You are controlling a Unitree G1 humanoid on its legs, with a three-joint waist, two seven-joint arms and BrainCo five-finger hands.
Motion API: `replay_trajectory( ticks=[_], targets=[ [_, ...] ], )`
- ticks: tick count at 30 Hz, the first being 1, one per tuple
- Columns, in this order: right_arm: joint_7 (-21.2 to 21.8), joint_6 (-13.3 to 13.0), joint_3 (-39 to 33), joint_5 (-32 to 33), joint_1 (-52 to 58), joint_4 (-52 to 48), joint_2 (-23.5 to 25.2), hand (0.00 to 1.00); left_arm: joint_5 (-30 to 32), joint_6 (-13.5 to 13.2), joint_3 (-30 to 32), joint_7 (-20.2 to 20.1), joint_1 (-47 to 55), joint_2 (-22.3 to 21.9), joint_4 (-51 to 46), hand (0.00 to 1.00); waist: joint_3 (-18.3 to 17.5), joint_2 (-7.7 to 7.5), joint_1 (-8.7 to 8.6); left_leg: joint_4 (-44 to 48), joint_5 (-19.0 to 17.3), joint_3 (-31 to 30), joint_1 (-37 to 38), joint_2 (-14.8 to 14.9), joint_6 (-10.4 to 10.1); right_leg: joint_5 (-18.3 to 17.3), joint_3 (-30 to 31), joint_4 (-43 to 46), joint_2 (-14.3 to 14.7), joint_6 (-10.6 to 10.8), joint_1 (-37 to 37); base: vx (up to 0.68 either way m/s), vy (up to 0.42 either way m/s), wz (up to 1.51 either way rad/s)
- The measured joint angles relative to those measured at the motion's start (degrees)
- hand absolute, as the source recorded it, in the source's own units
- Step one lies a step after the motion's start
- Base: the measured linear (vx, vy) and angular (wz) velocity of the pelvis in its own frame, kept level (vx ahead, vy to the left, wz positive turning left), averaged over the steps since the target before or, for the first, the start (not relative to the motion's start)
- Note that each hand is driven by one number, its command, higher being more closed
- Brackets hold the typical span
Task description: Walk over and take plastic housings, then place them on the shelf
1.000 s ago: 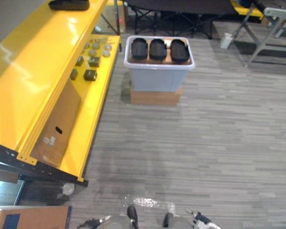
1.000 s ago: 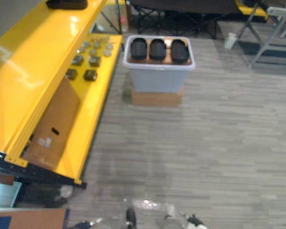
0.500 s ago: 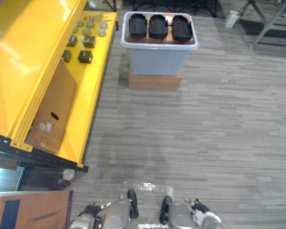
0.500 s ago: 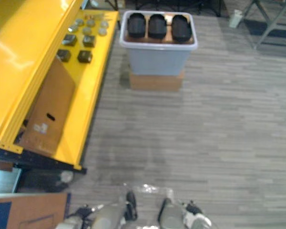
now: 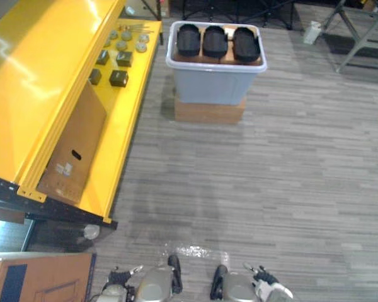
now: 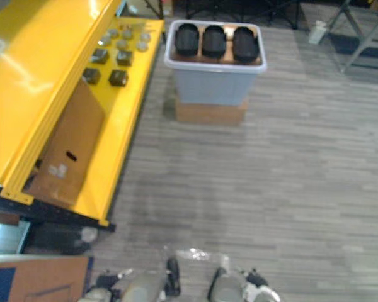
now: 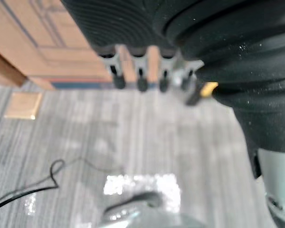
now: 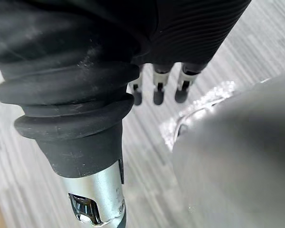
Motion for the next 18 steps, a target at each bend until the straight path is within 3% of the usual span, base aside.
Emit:
replay_trajectory(
  ticks=[3,6,8,10,11,12,14,15,16,17,18],
  targets=[
    [0.1,0.5,-1.7,0.0,2.1,-0.2,-0.1,0.00,1.3,-0.5,0.8,-0.6,0.3,-0.1,-0.1,0.00,-0.5,-0.20,-0.64,-0.5,-1.1,-0.4,3.2,0.3,0.6,-0.8,0.4,10.5,-1.3,-0.6,-2.9,0.11,0.071,0.06],
    [1.2,1.0,-2.3,0.0,4.4,0.9,0.8,0.00,1.5,-1.4,0.8,-0.9,0.3,-0.3,-0.1,0.00,-2.3,-0.10,-1.69,-1.6,-1.7,-2.0,4.8,1.9,0.0,-1.9,1.7,7.9,1.1,-1.3,-4.7,0.12,-0.013,0.17],
    [1.3,1.0,-3.6,-0.2,5.1,0.9,1.2,0.00,1.4,-1.4,0.7,-1.3,-0.2,-0.4,0.0,0.00,-2.5,0.44,-2.05,-2.3,-2.2,-2.2,6.2,4.2,-1.3,-1.2,3.3,3.3,4.1,-0.7,-7.6,0.16,-0.104,0.04],
    [1.3,2.5,-5.2,-1.3,5.6,1.2,1.6,0.00,1.4,-1.3,0.7,-1.8,-0.5,-0.4,0.1,0.00,-2.6,0.53,-2.83,-3.1,-2.9,-2.3,8.3,5.5,-3.1,2.2,4.3,-2.4,5.1,-0.8,-9.6,0.26,-0.186,0.00],
    [1.3,3.4,-6.7,-2.4,6.6,1.3,1.9,0.00,1.0,-1.2,0.7,-2.5,-0.5,-0.6,0.1,0.00,-2.7,0.75,-3.08,-3.5,-3.9,-2.0,10.2,6.2,-4.8,5.7,4.7,-6.4,5.4,-0.8,-10.0,0.24,-0.180,-0.04],
    [1.3,3.5,-6.8,-2.5,7.0,1.3,1.9,0.00,0.9,-1.2,0.7,-2.7,-0.4,-0.6,0.1,0.00,-2.9,0.77,-3.09,-3.6,-4.1,-1.9,10.6,6.3,-5.2,6.6,4.8,-7.0,5.5,-0.8,-10.0,0.27,-0.220,-0.01],
    [1.1,5.0,-7.8,-2.9,8.8,2.1,2.0,0.00,-1.4,-0.7,0.7,-2.9,-0.6,-1.0,0.1,0.00,-3.7,0.95,-3.42,-4.0,-5.6,-2.3,13.0,7.1,-7.7,12.6,6.0,-6.7,5.9,-2.4,-10.1,0.27,-0.226,0.12],
    [0.8,6.1,-7.9,-2.7,9.7,2.9,1.3,0.00,-3.0,0.3,0.8,-2.8,-0.8,-2.3,0.2,0.00,-5.0,2.51,-4.20,-4.1,-6.8,-2.9,13.6,8.9,-9.3,12.4,5.5,-3.0,7.2,-5.1,-11.3,0.38,-0.299,0.17],
    [0.1,7.1,-8.3,-2.8,10.6,3.0,0.6,0.00,-5.1,1.1,0.9,-2.1,0.3,-3.6,0.1,0.00,-7.5,4.63,-4.42,-4.3,-7.4,-3.1,13.9,11.3,-10.8,8.4,4.2,-0.2,8.9,-5.8,-12.4,0.40,-0.280,0.18],
    [-0.2,7.5,-8.4,-2.7,10.7,3.0,0.3,0.00,-6.2,1.5,1.0,-1.6,0.4,-4.5,0.1,0.00,-7.9,5.33,-4.66,-2.4,-7.2,-3.3,13.5,11.9,-11.3,6.8,3.8,0.9,9.3,-6.4,-12.6,0.42,-0.256,0.04],
    [-0.3,8.1,-8.5,-2.7,10.5,3.1,-0.1,0.00,-8.2,2.2,1.8,-1.1,0.5,-6.5,0.0,0.00,-8.0,5.91,-4.56,6.8,-6.2,-3.6,10.3,13.6,-12.4,5.1,3.5,2.8,9.8,-7.6,-12.0,0.45,-0.289,0.11]
  ],
)
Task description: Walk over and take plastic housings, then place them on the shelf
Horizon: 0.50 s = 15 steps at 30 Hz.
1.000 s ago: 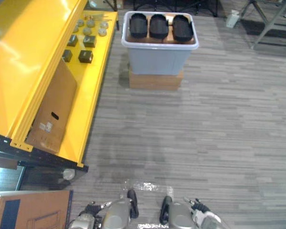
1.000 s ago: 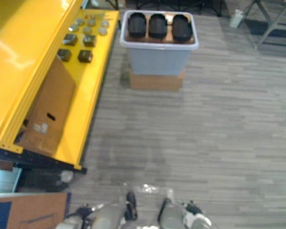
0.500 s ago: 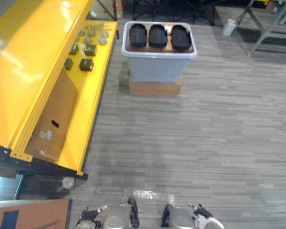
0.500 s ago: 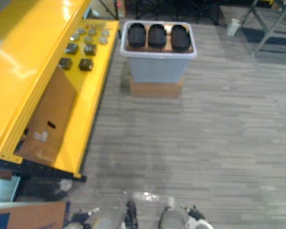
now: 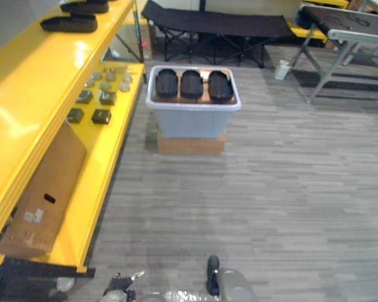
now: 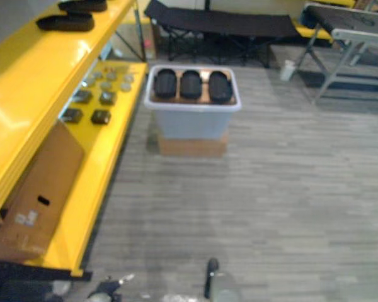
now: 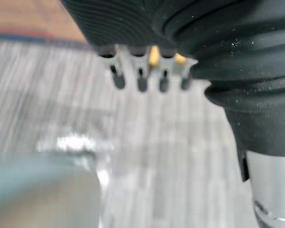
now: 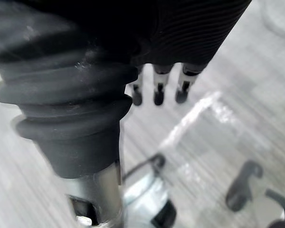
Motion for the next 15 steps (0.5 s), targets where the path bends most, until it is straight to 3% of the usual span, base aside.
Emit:
replay_trajectory(
  ticks=[1,3,4,5,7,8,9,10,11,12,13,15],
  targets=[
    [-0.4,0.0,0.0,0.1,-0.3,0.0,-0.5,0.00,-0.4,0.3,2.1,0.5,-0.1,-0.8,-0.3,0.00,0.2,0.33,0.01,12.5,1.4,-0.5,-5.2,2.9,0.7,-2.0,-0.6,-0.2,0.7,-0.4,2.3,0.45,-0.298,0.14],
    [-1.1,-0.4,0.1,-0.1,-1.2,0.3,-1.0,0.00,-1.8,0.3,4.3,1.2,0.0,-0.7,-0.3,0.00,0.5,0.73,0.30,27.0,1.4,0.0,-10.2,6.3,1.1,-2.9,-2.1,-3.3,2.0,-0.8,9.4,0.44,-0.253,0.36],
    [-1.2,-1.5,0.1,-0.3,-1.8,0.7,-1.3,0.00,-2.2,0.2,5.1,1.3,-0.1,-0.6,-0.6,0.00,0.7,0.33,0.75,28.2,1.4,0.5,-12.3,5.4,1.2,-2.8,-3.0,-6.7,2.1,-0.7,14.3,0.47,-0.235,0.38],
    [-1.2,-2.1,0.1,-0.3,-2.3,0.8,-1.7,0.00,-2.2,0.3,5.3,1.2,0.0,-0.7,-1.2,0.00,0.7,0.16,1.33,26.8,1.4,0.5,-13.4,4.2,1.2,-2.7,-3.3,-8.3,1.9,-0.5,16.1,0.39,-0.170,0.22],
    [-1.1,-5.8,0.4,0.1,-6.5,-0.5,-3.2,0.00,-1.6,0.2,7.1,0.8,0.3,-1.2,-3.8,0.00,0.9,0.00,3.87,9.8,2.2,0.2,-17.3,-3.0,1.6,-2.2,-3.3,-13.0,0.7,0.3,19.1,0.27,-0.049,-0.01],
    [-1.2,-6.6,0.9,0.4,-7.6,-1.8,-3.5,0.00,-1.3,0.1,8.0,0.7,0.8,-1.3,-4.6,0.00,0.9,0.00,4.21,4.0,3.5,0.1,-18.2,-4.8,2.0,-2.1,-3.2,-13.7,0.5,0.4,19.2,0.27,0.055,-0.06],
    [-1.1,-7.8,2.2,0.3,-9.4,-4.3,-3.8,0.00,-0.6,-0.2,10.0,0.6,1.7,-1.1,-5.4,0.00,1.4,0.04,4.97,-6.7,8.7,-0.2,-19.5,-7.4,3.0,-2.3,-2.7,-15.1,0.3,0.6,20.2,0.30,0.090,-0.28],
    [-1.2,-8.9,3.0,-1.6,-11.2,-5.8,-4.2,0.00,1.1,0.0,11.5,0.7,3.4,0.0,-5.1,0.00,2.2,-0.34,6.22,-11.5,14.8,-1.6,-19.3,-8.7,3.6,-2.6,-1.4,-16.2,0.3,1.3,21.6,0.37,0.115,-0.37],
    [-1.3,-9.1,3.8,-2.2,-11.5,-6.5,-4.2,0.00,1.6,0.1,11.4,0.7,4.5,0.5,-4.8,0.00,2.2,-0.49,6.91,-12.0,17.6,-1.7,-19.0,-8.8,3.7,-3.1,-0.8,-16.6,0.4,1.8,22.2,0.38,0.139,-0.35],
    [-1.7,-9.3,5.0,-2.5,-12.3,-7.3,-3.9,0.00,3.5,0.7,11.3,0.4,5.8,1.3,-3.3,0.00,2.7,-1.54,7.38,-11.1,19.3,-1.2,-18.5,-9.7,7.3,-4.8,-0.3,-16.8,-0.3,2.9,23.5,0.34,0.125,-0.06],
    [-1.8,-9.3,5.2,-2.3,-12.6,-7.4,-3.7,0.00,4.2,1.0,11.3,0.3,6.1,1.9,-2.4,0.00,3.2,-2.35,7.59,-9.3,18.0,-1.1,-18.7,-10.2,8.5,-5.8,-0.4,-16.3,-1.1,3.5,24.0,0.43,0.153,0.06],
    [-1.9,-9.1,5.5,-1.1,-12.9,-6.0,-3.5,0.00,8.3,1.4,10.8,-1.0,7.3,1.6,-0.5,0.00,3.3,-4.09,8.85,-4.7,11.9,-0.3,-18.9,-12.0,12.0,-8.1,-0.2,-11.1,-4.0,6.8,23.4,0.47,0.173,-0.05]
  ],
)
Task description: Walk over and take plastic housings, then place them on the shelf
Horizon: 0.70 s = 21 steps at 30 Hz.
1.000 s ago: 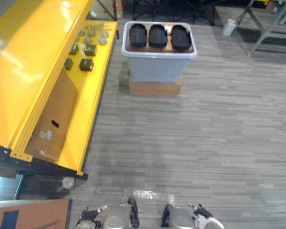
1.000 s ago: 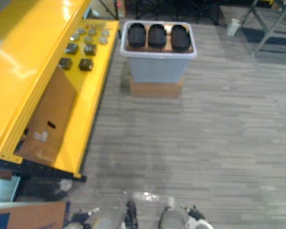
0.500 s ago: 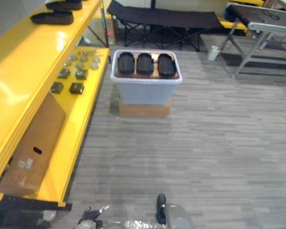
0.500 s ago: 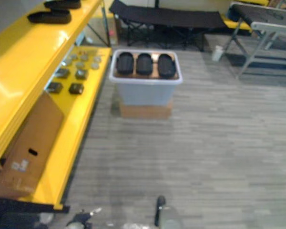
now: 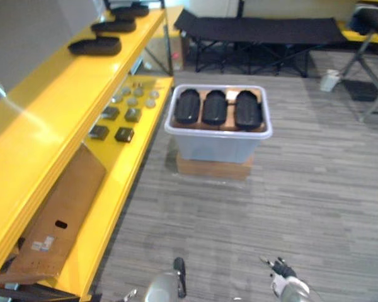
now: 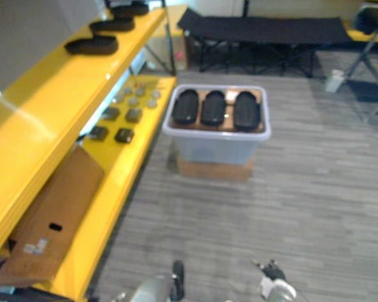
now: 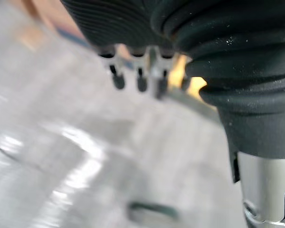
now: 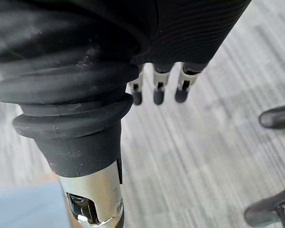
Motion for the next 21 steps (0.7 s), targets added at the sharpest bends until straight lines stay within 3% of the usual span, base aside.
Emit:
replay_trajectory(
  ticks=[2,3,5,8,12,14,15,16,18,19,20,21],
  targets=[
    [1.1,0.7,0.8,1.8,0.1,1.8,0.9,0.00,2.1,-0.2,-1.7,-0.8,-0.5,0.6,0.5,0.00,0.7,-0.58,-0.40,-3.5,-1.1,0.9,5.0,-0.9,0.8,-0.7,1.4,22.9,-3.5,2.4,-9.8,0.50,0.211,-0.17],
    [2.2,1.6,0.8,2.0,1.0,3.4,1.7,0.00,2.0,-0.6,-3.2,-0.8,-1.6,1.0,0.5,0.00,1.3,-0.81,-1.27,-6.0,-1.5,0.8,9.7,-1.3,0.9,-1.9,0.8,29.8,-5.0,1.8,-12.0,0.34,0.124,-0.03],
    [2.7,3.1,0.2,2.8,3.1,4.7,3.3,0.00,1.2,-2.4,-5.3,-1.2,-3.8,1.9,-0.4,0.00,1.4,-0.25,-2.57,-9.1,-1.9,0.9,15.6,-1.1,0.1,-3.4,-2.2,27.0,-5.3,-0.4,-13.4,0.41,0.066,0.06],
    [2.9,3.8,-0.7,3.8,3.0,4.6,3.5,0.00,0.1,-3.8,-7.2,-2.4,-9.8,2.9,-1.9,0.00,1.1,-0.25,-3.53,-10.3,-3.5,1.7,18.7,1.1,-2.6,-2.3,-3.8,13.4,-3.2,-0.8,-18.7,0.41,-0.009,-0.07],
    [2.3,4.9,-3.0,0.0,6.6,4.3,4.0,0.00,-3.9,-5.4,-7.3,-2.5,-15.4,2.3,-1.8,0.00,1.3,0.34,-5.83,-9.3,-7.7,1.9,23.5,6.6,-8.7,12.3,-1.6,-2.8,0.0,-1.5,-24.5,0.48,-0.151,-0.02],
    [1.9,5.5,-3.1,-2.2,10.0,3.2,5.0,0.00,-7.3,-5.4,-7.3,-2.4,-15.2,1.2,-1.8,0.00,1.0,-0.30,-5.77,-7.2,-11.0,1.6,25.9,7.6,-10.8,16.1,-0.2,-4.8,-0.4,-1.6,-24.4,0.60,-0.311,0.19],
    [1.5,6.3,-3.0,-3.1,11.4,3.6,5.0,0.00,-8.5,-5.1,-7.2,-2.3,-14.8,0.7,-1.7,0.00,0.7,-0.30,-6.02,-5.8,-13.6,0.5,27.4,8.6,-11.8,24.3,-0.5,-2.3,-1.2,-3.5,-24.5,0.54,-0.298,0.30],
    [0.8,7.2,-3.0,-3.4,11.4,4.7,3.7,0.00,-9.9,-4.5,-7.3,-2.3,-14.5,-1.7,-1.1,0.00,0.7,3.00,-6.38,-5.0,-13.5,0.3,27.6,11.9,-13.1,20.5,-1.6,4.1,0.7,-5.2,-25.9,0.50,-0.295,0.35],
    [0.6,8.2,-2.9,-3.8,10.5,5.0,3.1,0.00,-10.4,-3.5,-7.3,-1.4,-13.8,-3.5,-1.1,0.00,0.6,3.94,-6.36,-4.0,-10.1,-0.6,27.7,12.8,-13.5,15.4,-2.6,9.5,0.6,-5.6,-26.8,0.41,-0.264,0.27],
    [0.5,8.2,-2.0,-4.1,10.2,4.9,2.3,0.00,-10.9,-2.5,-6.9,-0.2,-12.2,-4.4,-0.3,0.00,0.0,3.77,-6.24,0.1,-5.6,-3.2,26.6,13.2,-13.5,11.6,-3.1,11.9,0.7,-6.2,-25.9,0.45,-0.349,0.18],
    [0.1,8.2,-1.4,-4.0,9.9,4.9,1.9,0.00,-11.5,-2.2,-6.4,0.2,-11.4,-4.6,0.2,0.00,-0.3,3.76,-6.05,4.0,-3.7,-4.5,24.9,13.6,-13.0,10.7,-3.2,11.6,1.0,-6.5,-24.9,0.51,-0.413,0.17],
    [-0.6,8.1,-0.6,-4.0,9.5,4.7,1.3,0.00,-12.1,-1.6,-3.8,1.4,-11.0,-4.4,-0.1,0.00,-0.4,3.90,-5.82,15.9,1.5,-7.1,19.3,15.0,-12.3,9.6,-3.6,9.2,2.2,-7.1,-22.1,0.35,-0.285,-0.01]
  ],
)
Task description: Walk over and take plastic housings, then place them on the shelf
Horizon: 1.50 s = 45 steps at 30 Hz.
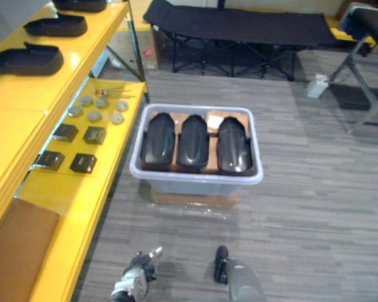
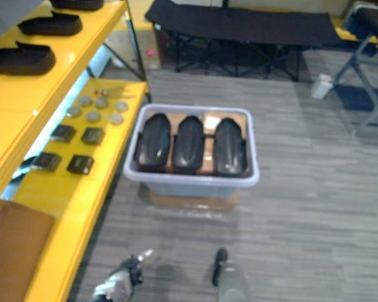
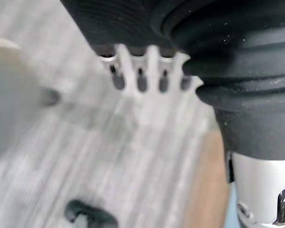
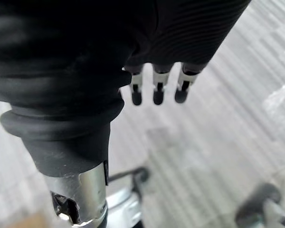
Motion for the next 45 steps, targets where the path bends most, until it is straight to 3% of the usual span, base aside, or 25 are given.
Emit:
replay_trajectory(
  ticks=[1,3,7,8,9,10,11,12,14,15,17,19,21,23,25,27,29,31,33,34,38,40,41,43,45],
  targets=[
    [0.0,0.0,0.1,0.0,-1.1,0.2,-0.6,0.00,0.2,0.4,1.4,0.8,0.4,0.5,0.6,0.00,0.1,0.15,0.84,10.9,-1.1,-0.9,-4.8,1.8,-0.4,-0.1,-0.1,-2.6,1.5,-0.2,3.5,0.33,-0.243,-0.07],
    [0.2,-0.8,-0.3,0.0,-2.1,0.2,-0.8,0.00,0.5,0.3,2.0,0.7,1.2,1.2,1.0,0.00,0.1,0.01,0.85,16.9,-4.2,1.0,-9.1,2.6,0.1,-0.1,-0.3,-6.4,2.1,-0.2,9.9,0.33,-0.163,-0.08],
    [1.8,-3.9,-1.4,-1.2,-3.8,-0.4,-1.4,0.00,2.1,-1.0,0.9,-0.5,1.4,1.3,0.3,0.00,0.0,0.05,0.83,-2.2,-4.6,8.5,-13.0,-1.0,0.8,0.7,-0.4,-12.6,0.7,1.2,15.7,0.23,-0.014,-0.06],
    [2.7,-5.6,-1.3,-1.3,-3.3,-1.3,-1.4,0.00,2.9,-1.4,-0.3,-0.8,1.4,1.2,0.1,0.00,-0.4,0.73,0.66,-17.8,1.7,8.6,-13.9,-4.3,2.9,0.6,-0.3,-13.6,0.7,2.6,15.5,0.16,0.133,-0.04],
    [3.1,-6.4,-1.2,-1.5,-3.0,-1.3,-1.2,0.00,3.1,-1.6,-0.3,-1.0,1.4,1.5,-0.1,0.00,-0.3,0.03,1.12,-18.8,1.9,8.9,-13.3,-5.1,4.6,0.5,0.0,-13.7,0.1,3.2,15.5,0.20,0.146,0.06],
    [3.6,-7.1,-0.6,-2.4,-2.7,-1.5,-0.4,0.00,3.3,-1.8,-0.6,-1.0,1.5,2.0,-0.1,0.00,-1.1,-0.68,1.17,-20.8,2.7,8.8,-12.7,-6.4,4.6,0.5,0.0,-14.0,-0.8,3.8,15.4,0.18,0.108,0.18],
    [4.6,-8.7,1.2,-6.1,-2.1,-1.7,1.0,0.00,5.4,-1.8,-0.9,-0.9,1.5,3.1,-0.7,0.00,-1.7,-3.41,1.13,-25.8,4.3,9.0,-11.7,-9.3,5.7,0.3,-0.1,-14.3,-3.0,5.0,14.4,0.15,0.081,0.21],
    [4.9,-9.0,1.6,-7.0,-2.1,-1.7,1.1,0.00,5.7,-1.7,-0.9,-1.0,1.5,3.2,-0.8,0.00,-1.7,-3.78,1.13,-26.2,4.5,9.0,-11.7,-9.7,5.9,0.2,-0.1,-14.2,-3.3,5.1,14.2,0.20,0.135,0.19],
    [6.9,-12.3,4.2,-12.5,-2.6,-1.8,1.1,0.00,7.7,-1.7,-1.9,-0.9,1.1,4.4,-1.2,0.00,-1.5,-4.92,1.25,-27.8,4.9,8.9,-11.8,-11.4,6.5,0.2,-0.4,-14.0,-4.7,6.1,13.7,0.16,0.111,0.16],
    [8.5,-15.8,7.6,-16.6,-2.7,-2.5,0.8,0.00,8.6,-1.9,-3.4,-0.5,1.1,5.0,-1.2,0.00,-1.6,-5.13,1.27,-28.4,4.9,8.4,-11.7,-12.8,6.7,0.0,-1.2,-14.0,-5.6,6.9,14.0,0.16,0.085,0.28],
    [10.1,-20.4,14.0,-22.3,-2.6,-4.6,-0.7,0.00,8.6,-2.2,-3.6,-0.3,1.0,5.1,-1.4,0.00,-1.6,-5.07,1.12,-28.8,5.1,7.3,-11.6,-14.0,6.9,0.0,-2.0,-14.3,-6.5,7.4,14.9,0.15,0.083,0.32],
    [12.9,-26.2,27.2,-29.0,-3.8,-11.3,-4.1,0.00,9.2,-2.1,-5.8,-0.4,1.0,6.3,-1.5,0.00,-1.5,-5.66,1.46,-29.5,5.2,6.2,-11.7,-14.5,7.1,0.3,-2.8,-14.6,-6.7,7.7,15.3,0.10,0.057,0.26],
    [13.3,-30.3,36.1,-32.9,-5.7,-16.9,-4.5,0.00,10.1,-2.0,-8.2,-0.5,1.0,7.4,-1.4,0.00,-1.7,-6.52,1.88,-31.0,5.8,5.2,-11.5,-14.4,7.8,0.4,-3.2,-14.6,-6.2,7.6,15.4,0.04,-0.019,0.32],
    [11.8,-33.3,45.3,-37.6,-8.1,-21.6,-4.6,0.00,11.4,-1.7,-8.7,-0.6,0.4,7.6,-1.4,0.00,-1.7,-7.15,2.89,-33.1,6.9,4.5,-10.5,-14.2,7.5,0.8,-3.2,-14.6,-5.8,7.3,15.7,0.01,-0.034,0.19],
    [7.5,-36.5,56.8,-43.4,-12.7,-29.4,-4.8,0.00,11.5,-1.5,-10.2,-0.5,0.1,7.8,-1.2,0.00,-1.6,-7.30,3.94,-36.7,8.9,4.4,-8.9,-13.7,7.5,2.3,-3.1,-14.6,-5.2,6.6,15.6,0.00,0.000,0.00],
    [5.0,-38.2,62.0,-43.9,-15.1,-37.9,-4.3,0.00,11.5,-1.5,-10.2,-0.5,0.0,7.9,-1.2,0.00,-1.5,-7.70,4.23,-38.9,10.1,4.3,-7.9,-13.7,7.7,2.9,-3.0,-14.7,-5.1,6.6,15.6,-0.04,0.038,0.02],
    [3.8,-38.2,63.7,-40.8,-17.5,-49.7,-4.9,0.00,11.9,-1.5,-10.1,-0.5,0.0,8.0,-1.2,0.00,-1.5,-7.73,4.56,-40.1,10.2,4.3,-7.7,-13.7,7.8,3.8,-2.9,-14.8,-5.0,6.2,15.3,-0.05,0.073,-0.02],
    [1.1,-36.8,59.8,-33.1,-23.5,-62.0,-4.7,0.00,12.2,-1.5,-9.9,-0.6,0.0,8.3,-1.2,0.00,-1.5,-7.73,5.02,-40.7,10.4,4.4,-7.6,-13.7,8.0,4.9,-2.8,-14.8,-5.0,6.0,14.9,-0.05,0.092,-0.03],
    [-4.0,-32.7,52.2,-27.3,-28.4,-65.1,-3.3,0.00,14.5,-1.5,-9.3,-0.9,0.3,8.7,-1.2,0.00,-1.4,-7.63,5.18,-40.4,10.6,4.4,-7.4,-13.9,8.4,5.4,-2.8,-14.8,-5.2,5.8,15.2,-0.05,0.081,0.03],
    [-8.7,-28.5,46.1,-25.6,-31.3,-64.5,-2.7,0.00,16.6,-1.5,-9.3,-1.0,1.1,9.1,-1.2,0.00,-1.3,-7.53,5.18,-40.1,10.7,4.5,-7.2,-14.1,8.6,5.4,-2.8,-14.8,-5.3,5.8,15.5,-0.06,0.076,0.04],
    [-21.1,-18.7,30.0,-20.3,-34.4,-60.6,-4.0,0.00,18.5,-2.1,-8.8,-1.1,4.8,9.2,-1.2,0.00,-0.8,-6.97,5.16,-32.6,7.5,4.7,-11.7,-13.6,9.1,5.4,-1.6,-14.0,-5.3,5.8,14.0,-0.07,0.055,-0.01],
    [-25.2,-17.4,24.6,-17.0,-35.1,-58.9,-6.3,0.00,18.4,-3.8,-8.0,-0.8,4.4,8.9,-1.8,0.00,1.8,-5.83,5.17,-25.3,4.9,4.5,-16.4,-12.3,9.1,5.1,-1.2,-12.7,-5.1,5.5,12.2,-0.10,0.055,-0.09],
    [-28.9,-16.8,20.8,-16.8,-36.2,-57.5,-8.0,0.00,18.0,-5.6,-8.0,-0.1,3.2,8.7,-2.6,0.00,5.2,-4.60,5.20,-20.7,3.3,4.5,-20.1,-11.5,9.2,3.7,-1.1,-11.4,-4.5,5.1,10.1,-0.19,0.005,-0.14],
    [-33.8,-16.3,15.7,-16.8,-36.4,-56.4,-10.0,0.00,17.4,-7.6,-7.9,0.8,0.7,9.0,-4.2,0.00,10.2,-3.83,5.10,-16.4,2.6,4.5,-25.5,-10.4,9.2,1.1,-0.1,-9.7,-4.1,6.3,6.1,-0.27,-0.024,-0.15],
    [-37.9,-15.1,11.3,-14.5,-35.6,-53.3,-10.4,0.00,16.0,-9.6,-8.1,1.6,0.0,9.5,-5.1,0.00,12.2,-4.10,4.83,-14.7,2.8,4.3,-29.0,-9.2,8.9,0.6,0.0,-6.9,-3.4,5.6,2.2,-0.22,-0.030,-0.08]
  ],
)
